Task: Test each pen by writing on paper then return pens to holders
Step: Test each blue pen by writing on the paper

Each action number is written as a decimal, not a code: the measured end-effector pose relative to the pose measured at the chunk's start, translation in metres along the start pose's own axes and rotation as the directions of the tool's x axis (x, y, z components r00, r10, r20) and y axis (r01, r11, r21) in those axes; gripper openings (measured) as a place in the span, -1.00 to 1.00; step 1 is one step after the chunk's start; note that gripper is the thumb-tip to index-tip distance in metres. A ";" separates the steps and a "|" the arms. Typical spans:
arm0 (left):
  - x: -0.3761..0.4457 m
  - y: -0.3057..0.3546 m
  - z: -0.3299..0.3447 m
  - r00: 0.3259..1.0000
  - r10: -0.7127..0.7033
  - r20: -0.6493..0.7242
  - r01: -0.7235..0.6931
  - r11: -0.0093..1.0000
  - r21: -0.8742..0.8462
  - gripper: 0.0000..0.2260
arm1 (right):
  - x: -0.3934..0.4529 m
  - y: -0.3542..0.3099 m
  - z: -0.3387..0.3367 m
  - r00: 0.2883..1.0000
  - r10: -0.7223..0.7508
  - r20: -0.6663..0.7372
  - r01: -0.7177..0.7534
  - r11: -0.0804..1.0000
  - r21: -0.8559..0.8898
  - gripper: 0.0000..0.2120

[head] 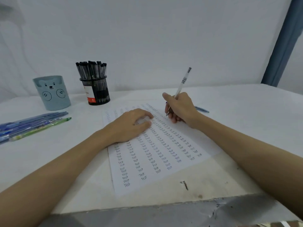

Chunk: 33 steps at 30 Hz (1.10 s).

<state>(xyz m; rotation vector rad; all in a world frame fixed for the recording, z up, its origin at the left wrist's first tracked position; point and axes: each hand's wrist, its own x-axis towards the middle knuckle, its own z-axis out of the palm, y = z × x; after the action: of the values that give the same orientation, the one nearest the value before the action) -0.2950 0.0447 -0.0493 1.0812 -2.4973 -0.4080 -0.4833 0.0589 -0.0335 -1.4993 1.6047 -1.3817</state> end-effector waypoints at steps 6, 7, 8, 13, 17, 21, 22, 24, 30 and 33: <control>0.000 -0.003 0.002 1.000 -0.008 -0.018 0.008 0.999 -0.041 -0.73 | 0.003 0.008 0.006 0.992 -0.114 -0.045 0.106 0.982 -0.159 -0.63; 0.000 -0.003 0.002 1.000 -0.008 -0.023 0.007 0.999 -0.043 -0.73 | 0.003 0.008 0.006 0.992 -0.119 -0.036 0.111 0.978 -0.176 -0.65; 0.000 -0.003 0.002 1.000 -0.008 -0.025 0.007 0.999 -0.046 -0.74 | 0.003 0.009 0.006 0.992 -0.126 -0.027 0.118 0.974 -0.191 -0.65; 0.000 -0.001 0.002 1.000 -0.007 -0.028 0.006 0.999 -0.046 -0.73 | 0.003 0.010 0.007 0.989 -0.147 0.025 0.149 0.958 -0.246 -0.61; -0.001 0.000 0.001 1.000 -0.016 -0.021 0.015 0.999 -0.051 -0.72 | 0.004 0.010 0.007 0.987 -0.158 0.006 0.154 0.957 -0.248 -0.64; -0.001 0.000 0.001 1.000 -0.024 -0.020 0.022 0.998 -0.054 -0.73 | 0.004 0.010 0.007 0.988 -0.148 0.033 0.151 0.954 -0.260 -0.62; -0.001 0.000 0.002 1.000 -0.024 -0.019 0.023 0.998 -0.053 -0.73 | 0.004 0.009 0.008 0.988 -0.146 0.039 0.151 0.953 -0.264 -0.60; -0.001 -0.001 0.002 1.000 -0.024 -0.018 0.023 0.998 -0.056 -0.73 | 0.004 0.010 0.007 0.989 -0.143 0.031 0.146 0.955 -0.260 -0.61; 0.000 -0.002 0.002 1.000 -0.027 -0.016 0.026 0.999 -0.047 -0.73 | 0.003 0.010 0.008 0.985 -0.169 0.018 0.168 0.954 -0.250 -0.61; 0.000 -0.002 0.002 1.000 -0.026 -0.016 0.025 0.998 -0.052 -0.73 | 0.004 0.010 0.008 0.988 -0.151 0.024 0.152 0.957 -0.245 -0.61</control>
<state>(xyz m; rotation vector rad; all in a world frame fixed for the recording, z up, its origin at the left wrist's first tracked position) -0.2947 0.0435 -0.0520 1.0930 -2.4472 -0.4666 -0.4814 0.0517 -0.0444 -1.8017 1.7415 -1.2930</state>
